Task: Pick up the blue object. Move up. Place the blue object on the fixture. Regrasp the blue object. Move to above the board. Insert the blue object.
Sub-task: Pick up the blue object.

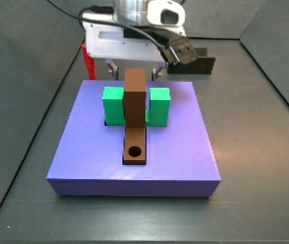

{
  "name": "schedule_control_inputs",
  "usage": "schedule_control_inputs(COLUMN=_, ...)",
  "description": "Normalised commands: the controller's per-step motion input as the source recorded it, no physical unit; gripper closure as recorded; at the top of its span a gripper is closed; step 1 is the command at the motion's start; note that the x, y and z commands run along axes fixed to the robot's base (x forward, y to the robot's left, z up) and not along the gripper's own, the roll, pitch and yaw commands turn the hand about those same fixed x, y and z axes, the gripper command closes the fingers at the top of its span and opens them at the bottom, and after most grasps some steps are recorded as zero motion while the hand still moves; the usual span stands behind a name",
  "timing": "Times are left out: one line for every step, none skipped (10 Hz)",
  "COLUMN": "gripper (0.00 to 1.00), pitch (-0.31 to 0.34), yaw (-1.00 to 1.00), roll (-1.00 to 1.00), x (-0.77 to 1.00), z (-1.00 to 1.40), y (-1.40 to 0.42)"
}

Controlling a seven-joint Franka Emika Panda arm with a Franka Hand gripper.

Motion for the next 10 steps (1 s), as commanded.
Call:
schedule_control_inputs(gripper=0.0, pitch=0.0, yaw=-0.02, roll=0.1, x=0.02, z=-0.17, y=0.0)
schedule_control_inputs(gripper=0.0, pitch=0.0, yaw=0.0, roll=0.08, x=0.02, z=-0.09, y=0.0)
schedule_control_inputs(gripper=0.0, pitch=0.0, yaw=0.0, roll=0.02, x=0.0, z=-0.05, y=0.0)
schedule_control_inputs(gripper=0.0, pitch=0.0, yaw=0.0, roll=0.0, x=0.0, z=-0.13, y=0.0)
schedule_control_inputs(gripper=0.0, pitch=-0.01, yaw=0.0, roll=0.0, x=0.0, z=-0.13, y=0.0)
schedule_control_inputs(gripper=0.0, pitch=0.0, yaw=0.0, roll=0.0, x=0.0, z=-0.07, y=0.0)
schedule_control_inputs(gripper=0.0, pitch=0.0, yaw=0.0, roll=0.0, x=0.0, z=-0.02, y=0.0)
schedule_control_inputs(gripper=0.0, pitch=-0.011, yaw=0.0, roll=0.0, x=-0.01, z=-0.09, y=0.0)
schedule_control_inputs(gripper=0.0, pitch=-0.004, yaw=0.0, roll=0.0, x=0.0, z=-0.08, y=0.0)
schedule_control_inputs(gripper=0.0, pitch=0.0, yaw=0.0, roll=0.0, x=0.0, z=-0.02, y=0.0)
